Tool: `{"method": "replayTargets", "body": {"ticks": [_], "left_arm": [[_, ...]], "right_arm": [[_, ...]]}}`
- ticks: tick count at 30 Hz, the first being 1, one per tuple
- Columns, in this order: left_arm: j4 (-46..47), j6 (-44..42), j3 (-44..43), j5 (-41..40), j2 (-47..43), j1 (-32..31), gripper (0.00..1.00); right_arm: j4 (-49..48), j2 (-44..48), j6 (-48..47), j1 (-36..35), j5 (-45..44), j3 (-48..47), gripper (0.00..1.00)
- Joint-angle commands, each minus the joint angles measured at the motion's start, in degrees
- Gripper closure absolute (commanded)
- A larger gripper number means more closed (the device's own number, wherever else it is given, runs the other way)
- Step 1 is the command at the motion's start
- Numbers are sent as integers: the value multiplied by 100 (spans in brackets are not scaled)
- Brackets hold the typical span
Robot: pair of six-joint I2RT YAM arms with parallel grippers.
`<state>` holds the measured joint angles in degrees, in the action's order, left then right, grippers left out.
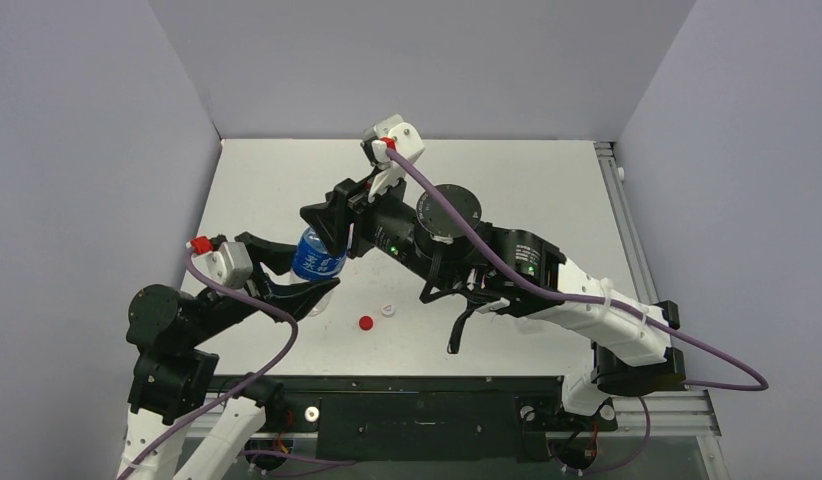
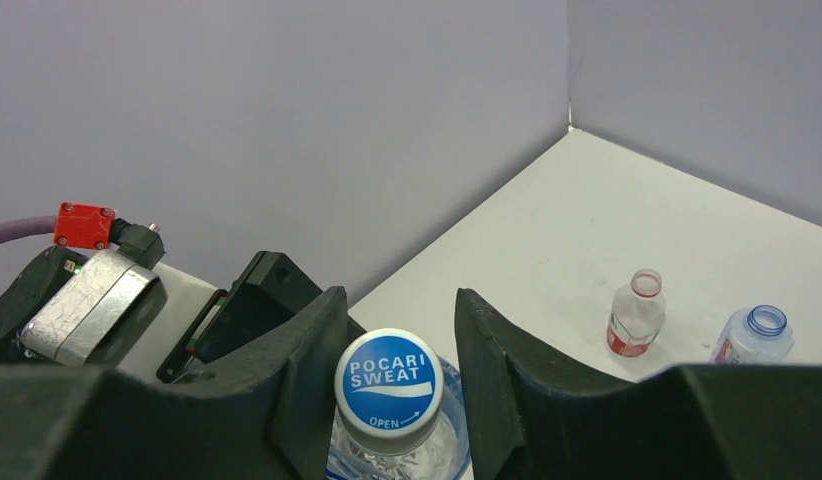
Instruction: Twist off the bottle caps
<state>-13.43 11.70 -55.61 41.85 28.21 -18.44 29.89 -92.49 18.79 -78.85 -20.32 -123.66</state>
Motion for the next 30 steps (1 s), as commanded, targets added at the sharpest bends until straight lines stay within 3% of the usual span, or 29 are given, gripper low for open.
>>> {"method": "replayTargets", "body": {"ticks": [1,4,7,10,19,23,28,29,30], "left_arm": [[48,-143,14,-137,-52,-2,77],[60,-126,24,-125,-49,-2,77],[99,-34,24,-73,-44,-2,77],[224,224,24,225,-31,-2,77],[1686,2762,-14,1701,232,-2,78],[1740,3001,-124,1815,232,-2,78],[1601,2838,-151,1820,259,-2,79],[1600,2791,-134,1826,270,-2,79],[1596,2747,-125,1818,283,-2,79]], "right_arm": [[-170,170,19,-31,-132,-73,64],[-188,162,26,-34,-23,-67,78],[-220,188,2,-21,227,-31,100],[-420,367,-130,40,720,110,100],[-1872,1279,49,652,4570,1331,100],[-2354,1479,438,956,5731,1623,100],[-1875,1433,200,992,5497,1493,98],[-1781,1424,180,992,5394,1478,94],[-1743,1425,126,987,5153,1477,81]]}}
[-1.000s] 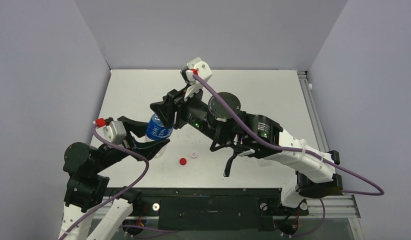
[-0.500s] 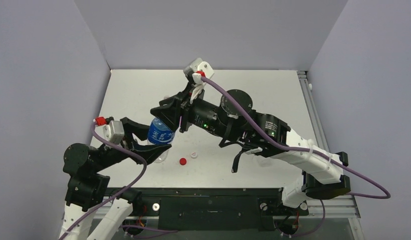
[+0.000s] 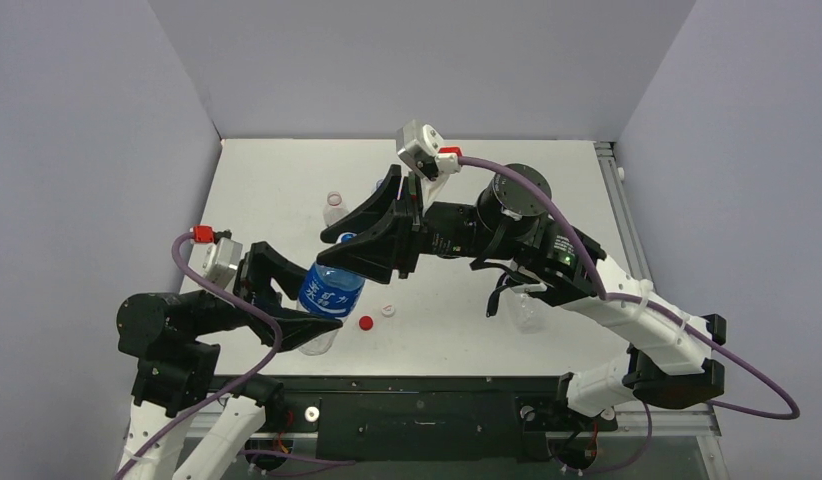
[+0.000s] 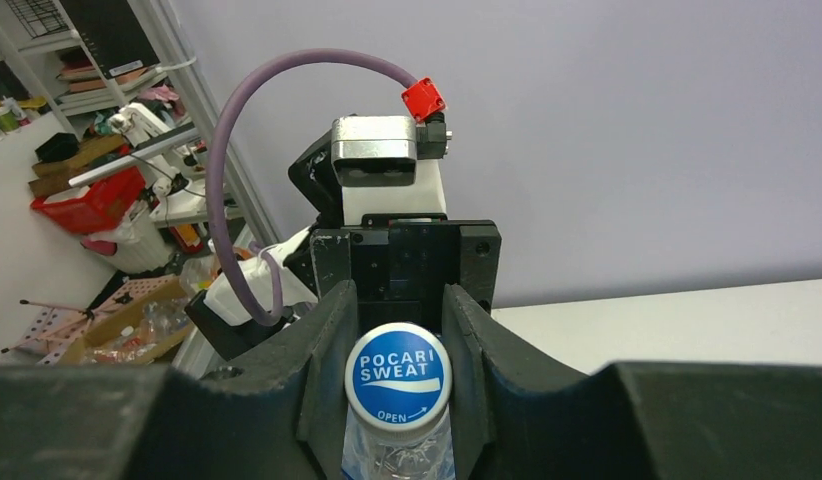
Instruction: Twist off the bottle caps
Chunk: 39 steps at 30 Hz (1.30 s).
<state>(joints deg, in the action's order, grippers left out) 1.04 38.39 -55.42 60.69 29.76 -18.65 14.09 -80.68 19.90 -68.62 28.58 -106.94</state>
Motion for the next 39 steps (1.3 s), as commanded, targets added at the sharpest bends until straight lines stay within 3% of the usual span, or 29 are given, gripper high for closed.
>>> {"method": "replayTargets", "body": {"ticks": [1,4,6,10,15,22,30,39], "left_arm": [[150,53,-132,-68,132,20,79],[-8,-322,-106,-171,156,20,80],[-302,-848,-94,-410,135,20,80],[-1049,-2314,-68,-1397,3,20,82],[-1248,-3418,43,-2426,-137,20,83],[-1250,-3886,184,-2979,-279,20,84],[-1305,-3984,257,-2981,-327,20,84],[-1270,-3880,257,-2864,-348,20,84]], "right_arm": [[-91,261,-12,-41,100,-180,73],[173,296,-279,-235,-1593,-210,43],[469,263,-483,-541,-2979,-385,32],[1063,-124,-573,-1140,-5177,-1058,23],[2070,-977,-237,-1353,-6427,-2122,21],[1832,-1246,-62,-1362,-6381,-2120,33],[1490,-1262,103,-1273,-5909,-2003,60],[1339,-1108,714,-704,-4885,-1633,91]]}}
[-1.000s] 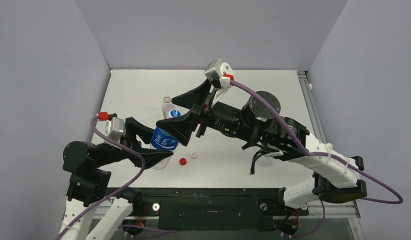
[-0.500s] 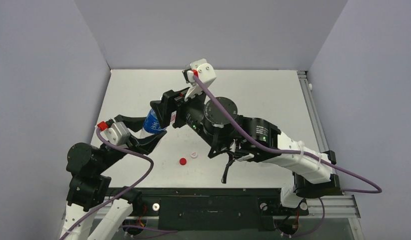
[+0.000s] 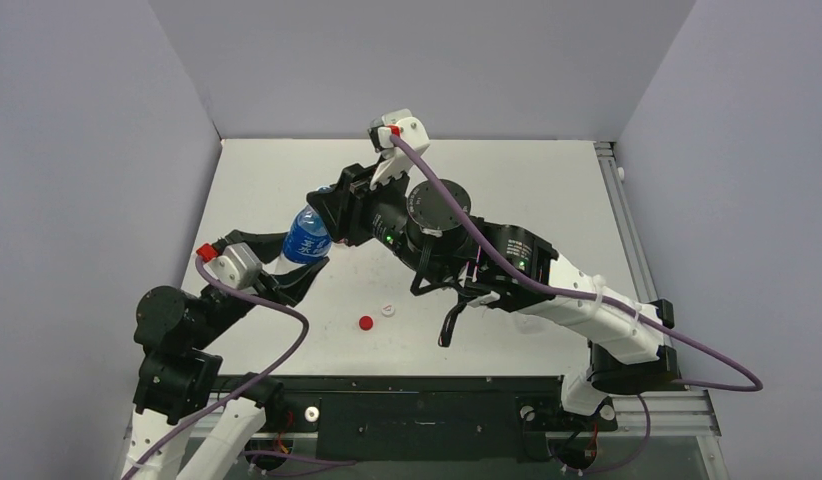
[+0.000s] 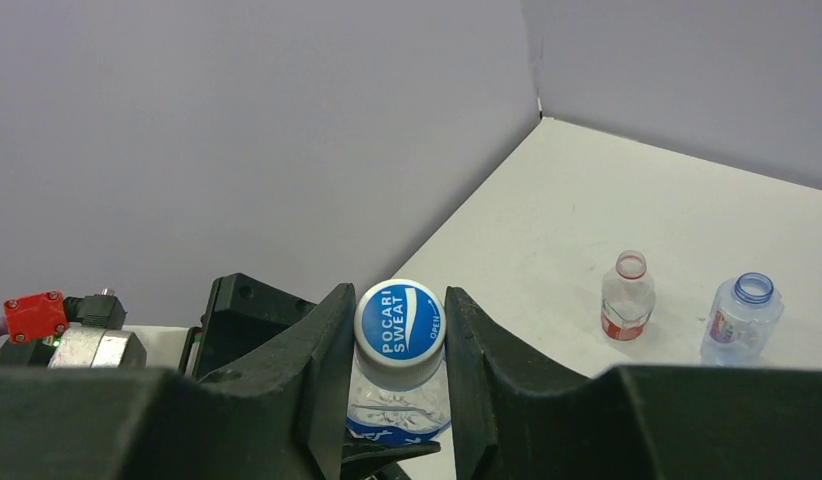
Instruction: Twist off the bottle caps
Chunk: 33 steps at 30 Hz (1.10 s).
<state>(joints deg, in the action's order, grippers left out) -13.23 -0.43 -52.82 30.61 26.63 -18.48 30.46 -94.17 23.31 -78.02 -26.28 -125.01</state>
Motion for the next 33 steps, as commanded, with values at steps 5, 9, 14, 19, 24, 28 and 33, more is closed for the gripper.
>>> {"method": "replayTargets", "body": {"ticks": [5,9,14,19,24,28,33], "left_arm": [[322,490,-31,428,-40,2,84],[588,1446,34,963,-36,2,84],[1041,2874,137,1836,64,2,85],[1712,4271,-28,2734,277,2,85],[1717,4389,-243,2880,344,2,85],[1619,4262,-262,2916,333,4,85],[1104,3268,-256,2489,295,2,85]], "right_arm": [[-565,606,-60,467,1535,499,100],[-715,951,-676,467,2437,709,100],[-1211,1568,-1113,488,4430,1337,100],[-1321,1736,-958,737,6016,1413,100],[-1255,1721,-979,810,6790,1377,100],[-1149,1711,-1014,824,6420,1359,99],[-819,1699,-935,725,3448,1276,29]]}}
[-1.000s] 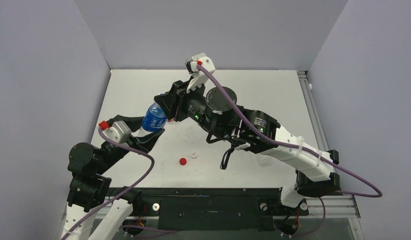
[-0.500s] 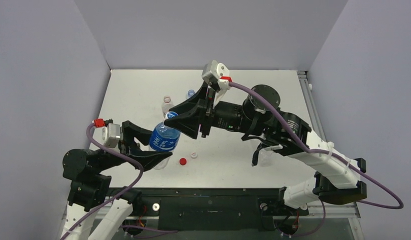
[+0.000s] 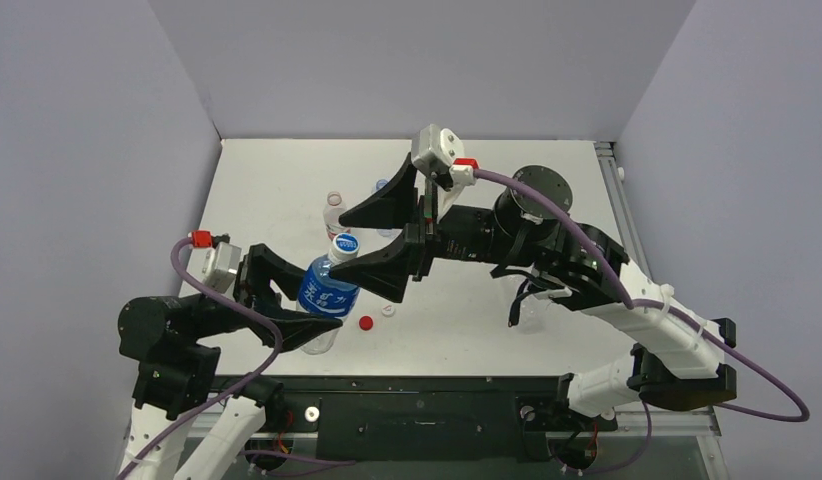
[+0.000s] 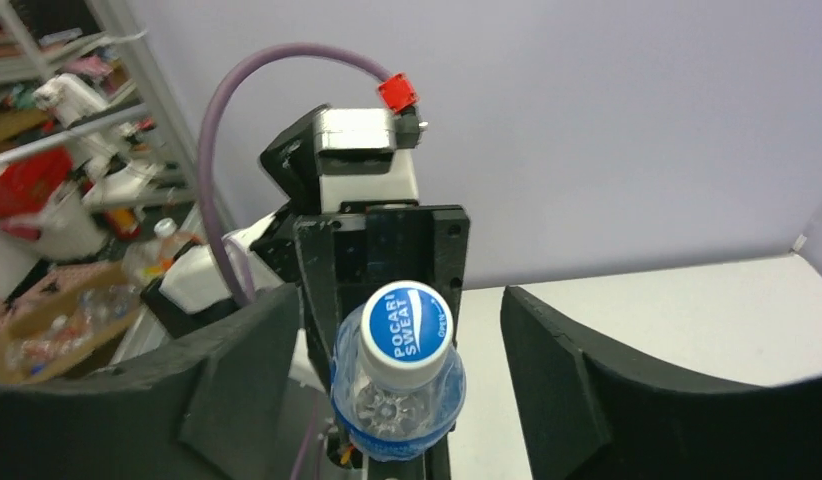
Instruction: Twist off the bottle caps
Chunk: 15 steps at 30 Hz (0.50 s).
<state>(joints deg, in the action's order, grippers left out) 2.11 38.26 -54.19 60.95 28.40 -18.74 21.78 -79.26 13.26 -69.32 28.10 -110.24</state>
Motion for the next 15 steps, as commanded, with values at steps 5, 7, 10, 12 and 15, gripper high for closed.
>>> {"method": "replayTargets", "body": {"ticks": [5,7,10,12,15], "left_arm": [[-1023,-2027,-68,-1551,46,29,86],[-1122,-2490,-14,-1961,-9,29,86],[-1188,-3052,72,-2294,-73,29,86],[-1188,-3301,152,-2540,-106,29,87],[-1172,-3606,209,-2877,-140,29,88]], "right_arm": [[244,-10,61,-931,-4619,-452,21],[652,-392,195,-1129,-5390,-950,20],[1135,-881,459,-1183,-6064,-1593,20],[1197,-1104,552,-1188,-6161,-1801,23],[1079,-1342,629,-1187,-6180,-1933,28]]}}
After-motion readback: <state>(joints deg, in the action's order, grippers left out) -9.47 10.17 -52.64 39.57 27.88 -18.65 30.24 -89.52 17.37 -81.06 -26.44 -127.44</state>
